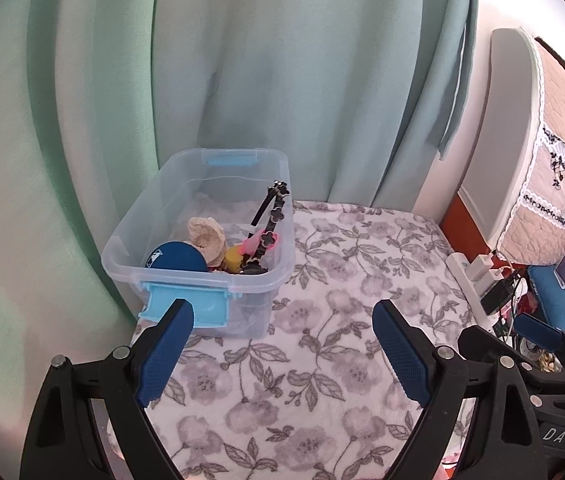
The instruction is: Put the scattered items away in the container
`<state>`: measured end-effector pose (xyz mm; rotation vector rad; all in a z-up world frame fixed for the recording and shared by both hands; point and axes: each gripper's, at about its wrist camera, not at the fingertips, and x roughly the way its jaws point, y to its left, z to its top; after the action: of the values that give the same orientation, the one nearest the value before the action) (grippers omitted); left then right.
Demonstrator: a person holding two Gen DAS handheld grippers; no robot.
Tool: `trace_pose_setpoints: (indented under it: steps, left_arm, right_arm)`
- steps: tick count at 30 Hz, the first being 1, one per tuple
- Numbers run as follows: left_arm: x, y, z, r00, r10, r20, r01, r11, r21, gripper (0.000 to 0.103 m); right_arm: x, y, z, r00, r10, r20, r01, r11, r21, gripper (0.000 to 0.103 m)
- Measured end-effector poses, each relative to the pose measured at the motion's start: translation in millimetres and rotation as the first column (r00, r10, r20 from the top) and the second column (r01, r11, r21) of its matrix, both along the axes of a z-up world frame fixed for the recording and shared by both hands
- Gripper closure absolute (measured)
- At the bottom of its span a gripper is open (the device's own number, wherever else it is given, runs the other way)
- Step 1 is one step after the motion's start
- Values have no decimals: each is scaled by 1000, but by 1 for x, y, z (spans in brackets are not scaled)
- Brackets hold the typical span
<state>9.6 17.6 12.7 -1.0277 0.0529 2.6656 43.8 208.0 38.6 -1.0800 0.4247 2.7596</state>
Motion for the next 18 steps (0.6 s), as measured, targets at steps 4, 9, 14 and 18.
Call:
trace_pose_setpoints:
  steps: [4,9,14,18]
  left_arm:
    - [-1,-6,-4,1000,10,8,-10,1000,7,12]
    - [-3,-10,-6,1000,28,13,-28,1000,-1,12]
    - [-5,-14,-11,999,38,23,-38,999,2,12]
    - [-6,-17,-13,999,41,29,-41,999,11,12]
  right_arm:
    - [-2,-7,-2,1000,-6,15,6,1000,28,0]
    - [-5,-12,-5,999,-13,38,10,998,56,0]
    - [-6,-14,-6,999,-19,51,15,997,76,0]
    - [-7,-16,-6,998,-25,56,20,996,87,0]
